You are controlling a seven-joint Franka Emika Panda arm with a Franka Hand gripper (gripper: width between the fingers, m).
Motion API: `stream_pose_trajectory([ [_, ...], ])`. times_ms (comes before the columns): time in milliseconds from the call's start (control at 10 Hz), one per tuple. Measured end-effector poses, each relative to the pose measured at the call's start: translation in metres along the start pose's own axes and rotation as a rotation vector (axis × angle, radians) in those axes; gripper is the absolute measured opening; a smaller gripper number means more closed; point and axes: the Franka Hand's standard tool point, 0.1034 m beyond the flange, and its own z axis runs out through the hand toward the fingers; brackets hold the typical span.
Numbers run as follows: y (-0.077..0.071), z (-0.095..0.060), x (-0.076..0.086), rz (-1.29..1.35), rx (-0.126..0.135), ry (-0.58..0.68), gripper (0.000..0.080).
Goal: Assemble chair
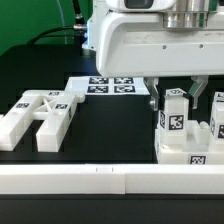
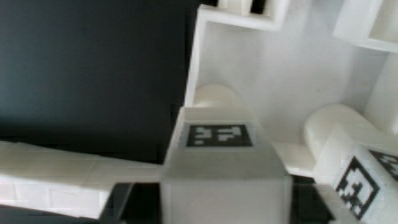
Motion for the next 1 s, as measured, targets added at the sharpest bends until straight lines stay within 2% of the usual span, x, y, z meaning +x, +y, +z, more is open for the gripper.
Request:
stream_pose_trajectory([
  [200,0.0000,0.0003,0.0000,0.047,0.002,0.001,0.0289],
  [700,-0.0025,0.0008,-0.0004,0.561,0.012,-0.002,0.0290],
  [1000,-0.0028,0.0012,-0.0001,0.891,0.028,-0.008,0.0291],
])
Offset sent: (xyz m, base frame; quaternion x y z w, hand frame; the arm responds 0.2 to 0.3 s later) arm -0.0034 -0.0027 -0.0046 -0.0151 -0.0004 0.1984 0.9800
